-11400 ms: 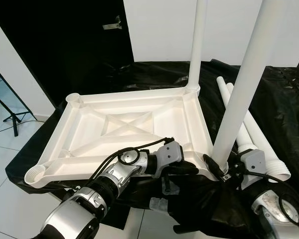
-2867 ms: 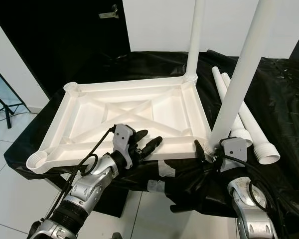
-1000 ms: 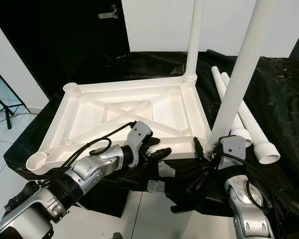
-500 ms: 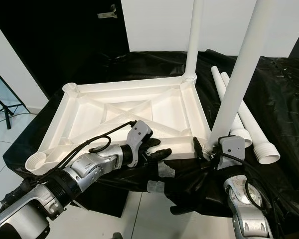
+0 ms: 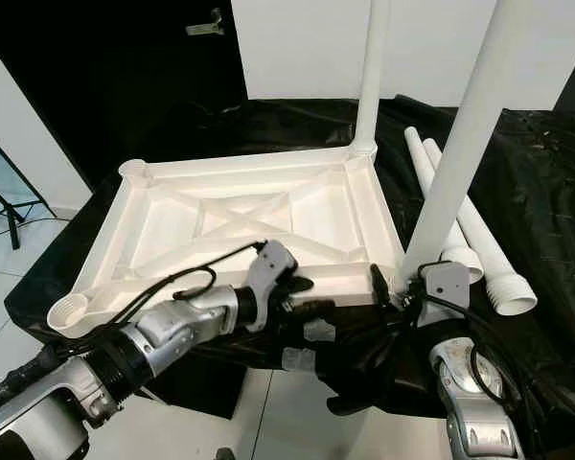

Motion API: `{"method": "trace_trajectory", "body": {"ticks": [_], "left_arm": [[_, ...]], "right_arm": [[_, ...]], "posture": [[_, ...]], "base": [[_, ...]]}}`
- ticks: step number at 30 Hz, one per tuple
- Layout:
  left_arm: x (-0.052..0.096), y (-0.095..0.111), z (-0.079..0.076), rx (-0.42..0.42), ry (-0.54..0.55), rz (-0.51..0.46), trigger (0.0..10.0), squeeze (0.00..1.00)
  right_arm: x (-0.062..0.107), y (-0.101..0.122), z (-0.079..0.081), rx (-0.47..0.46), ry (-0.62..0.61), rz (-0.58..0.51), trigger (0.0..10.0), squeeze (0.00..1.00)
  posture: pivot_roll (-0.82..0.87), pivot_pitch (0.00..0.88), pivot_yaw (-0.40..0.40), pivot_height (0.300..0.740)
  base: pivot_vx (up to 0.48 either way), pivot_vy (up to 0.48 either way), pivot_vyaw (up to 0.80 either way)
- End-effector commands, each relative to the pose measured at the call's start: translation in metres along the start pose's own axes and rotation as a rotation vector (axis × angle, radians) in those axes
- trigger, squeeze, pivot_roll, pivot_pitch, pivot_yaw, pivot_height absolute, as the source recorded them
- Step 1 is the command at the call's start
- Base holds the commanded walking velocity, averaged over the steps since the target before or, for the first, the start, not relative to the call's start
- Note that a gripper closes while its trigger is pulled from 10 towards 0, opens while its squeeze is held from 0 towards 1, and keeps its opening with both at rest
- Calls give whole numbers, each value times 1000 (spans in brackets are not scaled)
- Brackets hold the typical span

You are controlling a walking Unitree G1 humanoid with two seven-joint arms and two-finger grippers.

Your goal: Building children table

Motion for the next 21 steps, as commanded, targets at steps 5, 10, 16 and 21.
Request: {"method": "trace_trajectory", "body": {"ticks": [5, 10, 16, 21], "left_arm": [[7, 0, -39, -45, -742, -9, 10000, 71], [1, 8, -33, -71, -650, -63, 10000, 63], [-4, 4, -33, -115, -618, -44, 10000, 0], [-8, 0, -36, -149, -622, -14, 10000, 0]], "right_arm": [[1, -5, 7, -6, 33, 22, 10000, 0], [2, -6, 9, -8, 36, 25, 10000, 0], [1, -6, 9, -11, 34, 24, 10000, 0], [1, -5, 9, -12, 31, 22, 10000, 0]], "posture": [[45, 0, 64, 740], [43, 0, 66, 740], [43, 0, 71, 740], [44, 0, 72, 740]], "base": [[0, 0, 0], [0, 0, 0], [0, 0, 0], [0, 0, 0]]}}
Point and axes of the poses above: a point about 5 cm out from each wrist's last joint towards the gripper, its own x axis pointing back from the gripper into the wrist, its own y axis along the axis of the wrist's last joint, z = x × y, the point moved 1 cm from there along -x, pointing out of the wrist towards the gripper, and after that the axes turned 2 degrees about x, right-handed, at the moved point
